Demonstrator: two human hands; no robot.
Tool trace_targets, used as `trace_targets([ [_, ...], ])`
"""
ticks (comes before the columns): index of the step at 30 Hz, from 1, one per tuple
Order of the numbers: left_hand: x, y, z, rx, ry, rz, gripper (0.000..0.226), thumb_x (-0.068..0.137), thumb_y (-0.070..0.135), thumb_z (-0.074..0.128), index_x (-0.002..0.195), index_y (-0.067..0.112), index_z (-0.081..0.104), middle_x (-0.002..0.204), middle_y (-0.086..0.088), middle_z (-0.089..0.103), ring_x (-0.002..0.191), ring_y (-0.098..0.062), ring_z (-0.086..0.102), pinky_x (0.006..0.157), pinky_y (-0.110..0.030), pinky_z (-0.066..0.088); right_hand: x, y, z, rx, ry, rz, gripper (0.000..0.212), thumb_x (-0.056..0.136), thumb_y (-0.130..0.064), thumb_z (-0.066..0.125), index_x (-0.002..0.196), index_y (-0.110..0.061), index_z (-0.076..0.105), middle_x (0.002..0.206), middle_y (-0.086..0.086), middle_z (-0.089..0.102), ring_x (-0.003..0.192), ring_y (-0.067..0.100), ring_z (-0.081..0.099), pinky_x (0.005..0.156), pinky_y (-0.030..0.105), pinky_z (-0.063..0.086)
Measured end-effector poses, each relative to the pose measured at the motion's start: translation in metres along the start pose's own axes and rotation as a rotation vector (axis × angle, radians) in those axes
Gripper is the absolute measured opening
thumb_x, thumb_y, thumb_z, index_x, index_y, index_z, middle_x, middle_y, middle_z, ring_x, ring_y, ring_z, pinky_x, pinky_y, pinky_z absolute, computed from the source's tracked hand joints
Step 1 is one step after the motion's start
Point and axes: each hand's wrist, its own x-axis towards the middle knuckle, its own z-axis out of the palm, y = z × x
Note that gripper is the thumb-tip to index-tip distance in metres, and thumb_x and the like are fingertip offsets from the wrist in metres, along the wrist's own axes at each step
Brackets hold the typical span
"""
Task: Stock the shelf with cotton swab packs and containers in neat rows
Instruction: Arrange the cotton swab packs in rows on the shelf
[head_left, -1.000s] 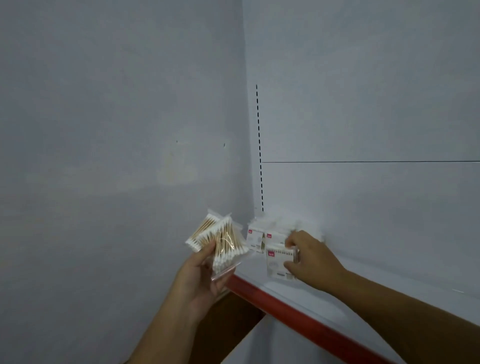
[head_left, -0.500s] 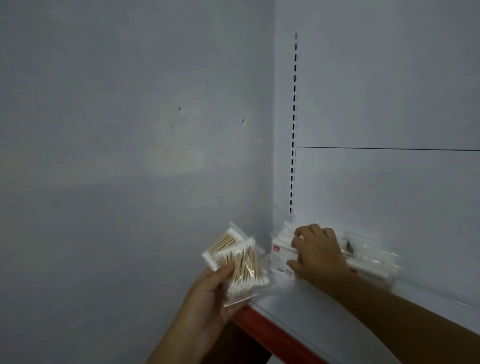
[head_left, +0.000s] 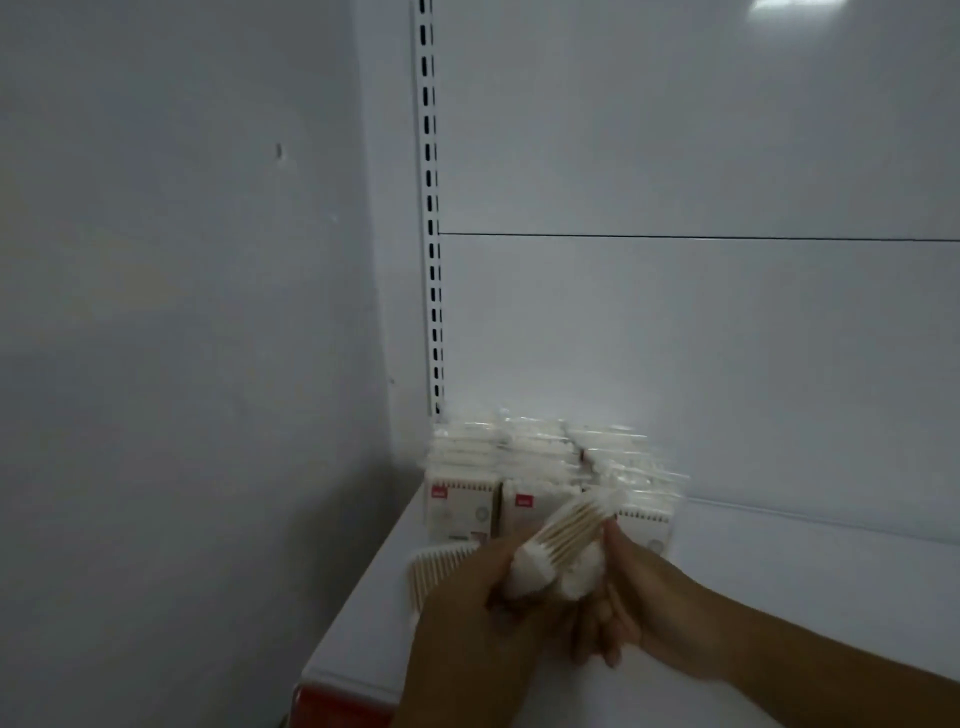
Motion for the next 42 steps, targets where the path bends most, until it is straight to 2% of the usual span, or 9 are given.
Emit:
trace_targets([
  [8,-0.003,-0.005,-0.014,0.191,-0.351,-0.041,0.073,0.067,0.069,0.058,0.132,0.045,0.035,0.145,0.032,0.028,0.134,0.020,0.019,0.107,-0.001,0.013,0.009,0.004,-0.008,0.192,-0.092,-0.123,0.063,0.058,-0.060,0.083,0.107,-0.021,0.073,0.116,0.011,0.067,0.108,0.029,0.058,0.088,0.038,0.050],
  [10,0.000,-0.005,-0.015,0.229,-0.367,-0.004,0.064,0.075,0.070,0.046,0.132,0.045,0.033,0.145,0.030,0.024,0.136,0.017,0.016,0.110,-0.005,0.012,0.012,-0.003,0.001,0.144,-0.222,-0.122,0.072,0.058,-0.066,0.078,0.117,-0.026,0.068,0.111,-0.007,0.071,0.099,0.008,0.066,0.084,0.025,0.054],
  [13,-0.002,-0.006,-0.011,0.317,-0.327,0.014,0.066,0.075,0.064,0.041,0.137,0.044,0.025,0.139,0.036,0.025,0.133,0.021,0.017,0.107,-0.001,0.011,0.006,-0.005,-0.011,0.162,-0.148,0.064,0.121,0.039,-0.075,0.079,0.136,-0.011,0.047,0.118,0.014,0.065,0.094,0.022,0.067,0.074,0.033,0.057],
  [18,-0.001,-0.008,-0.014,0.260,-0.333,0.038,0.075,0.072,0.053,0.055,0.138,0.022,0.040,0.141,0.024,0.039,0.135,0.004,0.032,0.110,-0.015,0.028,-0.004,-0.002,-0.015,0.195,-0.148,0.049,0.088,0.052,-0.034,0.093,0.124,-0.002,0.055,0.117,0.022,0.063,0.097,0.032,0.065,0.074,0.038,0.057],
  [20,0.005,-0.006,-0.029,0.226,-0.305,-0.002,0.057,0.063,0.055,0.061,0.120,0.048,0.057,0.135,0.034,0.045,0.126,0.018,0.036,0.099,-0.001,0.031,-0.004,0.001,-0.018,0.309,-0.099,0.027,0.082,0.044,-0.018,0.094,0.117,0.003,0.063,0.116,0.027,0.063,0.095,0.037,0.066,0.071,0.041,0.058],
  [24,0.026,-0.017,-0.077,0.669,-0.500,-0.018,0.062,0.060,0.054,0.072,0.116,0.060,0.047,0.124,0.039,0.037,0.119,0.022,0.028,0.102,-0.001,0.021,-0.006,0.001,-0.024,0.408,-0.090,-0.014,0.067,0.042,-0.019,0.095,0.104,-0.004,0.073,0.110,0.020,0.068,0.093,0.032,0.070,0.070,0.039,0.059],
  [28,0.039,-0.028,-0.094,0.817,-0.628,-0.070,0.063,0.070,0.047,0.077,0.127,0.041,0.053,0.119,0.031,0.042,0.116,0.006,0.042,0.099,-0.010,0.031,-0.003,-0.001,-0.023,0.508,-0.339,-0.001,0.045,0.087,-0.023,0.067,0.124,0.001,0.060,0.126,0.021,0.060,0.114,0.032,0.060,0.091,0.040,0.050],
  [32,0.058,-0.014,-0.098,0.655,-0.499,-0.009,0.026,0.073,0.060,0.051,0.093,0.048,0.064,0.093,0.024,0.066,0.087,0.001,0.062,0.077,-0.019,0.047,-0.001,0.007,-0.037,0.314,-0.053,0.055,0.068,0.033,-0.045,0.096,0.090,-0.012,0.078,0.090,0.011,0.074,0.072,0.022,0.069,0.062,0.028,0.045],
  [42,0.096,-0.030,-0.086,0.795,-0.479,0.169,0.023,0.095,0.023,0.056,0.110,0.012,0.070,0.095,-0.003,0.065,0.087,-0.015,0.056,0.073,-0.020,0.037,-0.003,0.000,-0.017,0.226,-0.010,0.070,0.098,0.029,-0.032,0.098,0.111,0.008,0.062,0.099,0.029,0.066,0.073,0.036,0.069,0.060,0.040,0.056],
])
